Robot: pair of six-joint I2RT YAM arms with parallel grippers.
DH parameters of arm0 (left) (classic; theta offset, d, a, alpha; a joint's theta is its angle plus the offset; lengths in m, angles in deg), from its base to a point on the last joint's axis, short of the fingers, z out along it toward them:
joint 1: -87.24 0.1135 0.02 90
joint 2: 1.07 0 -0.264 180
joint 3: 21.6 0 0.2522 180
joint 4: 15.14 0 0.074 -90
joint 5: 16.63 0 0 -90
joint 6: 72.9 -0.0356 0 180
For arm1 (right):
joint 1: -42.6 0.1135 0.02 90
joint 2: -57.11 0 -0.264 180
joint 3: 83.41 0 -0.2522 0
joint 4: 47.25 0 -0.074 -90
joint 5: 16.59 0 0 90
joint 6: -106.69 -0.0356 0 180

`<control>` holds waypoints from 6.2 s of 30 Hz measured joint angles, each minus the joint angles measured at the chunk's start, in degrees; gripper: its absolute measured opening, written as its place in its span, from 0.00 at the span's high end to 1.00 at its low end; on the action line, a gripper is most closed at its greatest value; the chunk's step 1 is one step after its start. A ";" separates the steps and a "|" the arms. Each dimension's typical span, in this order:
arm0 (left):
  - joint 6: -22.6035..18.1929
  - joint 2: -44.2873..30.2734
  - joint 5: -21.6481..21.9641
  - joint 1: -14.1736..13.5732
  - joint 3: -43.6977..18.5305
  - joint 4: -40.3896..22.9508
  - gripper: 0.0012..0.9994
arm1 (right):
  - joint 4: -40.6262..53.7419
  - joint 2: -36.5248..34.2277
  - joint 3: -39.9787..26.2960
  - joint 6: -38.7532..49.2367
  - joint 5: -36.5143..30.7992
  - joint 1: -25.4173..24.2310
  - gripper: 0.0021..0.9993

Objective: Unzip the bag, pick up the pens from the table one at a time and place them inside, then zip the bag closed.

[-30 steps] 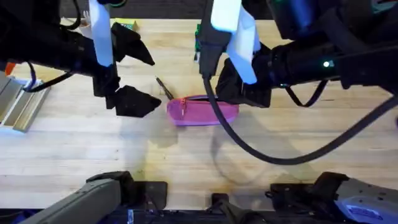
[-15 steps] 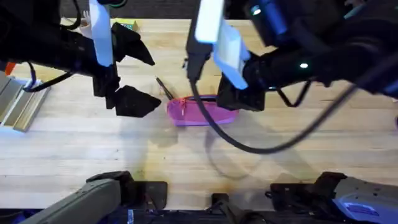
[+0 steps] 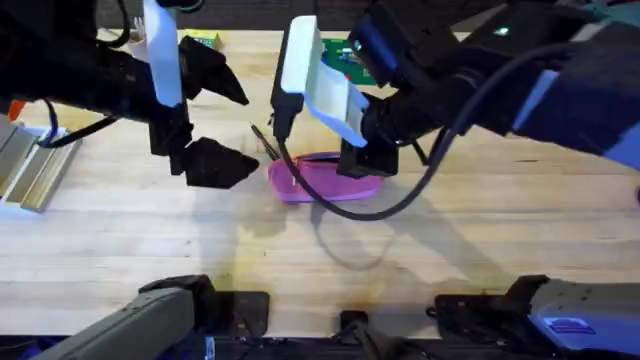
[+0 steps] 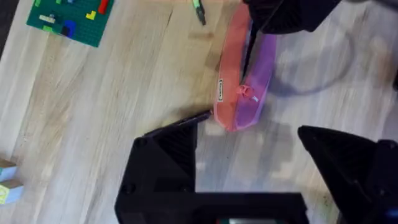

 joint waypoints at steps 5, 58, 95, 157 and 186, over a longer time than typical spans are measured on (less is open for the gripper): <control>0.00 -0.02 0.00 0.00 0.00 0.00 0.01 | -1.97 -2.30 0.00 0.19 -0.93 0.00 0.97; -0.01 0.00 0.00 0.00 0.00 0.00 0.01 | 0.63 0.31 -0.92 -3.31 -1.76 -0.24 0.00; 0.00 -0.01 0.00 0.00 0.00 0.00 0.01 | -1.31 15.46 -1.07 -30.26 -12.05 -11.61 0.00; -0.02 0.00 0.00 0.00 0.00 0.00 0.01 | -10.61 -5.95 -1.36 -85.10 -23.18 -17.32 0.00; -0.02 0.00 0.00 0.00 0.00 0.31 0.01 | -13.12 -18.99 -1.40 -99.58 -34.29 -10.78 0.00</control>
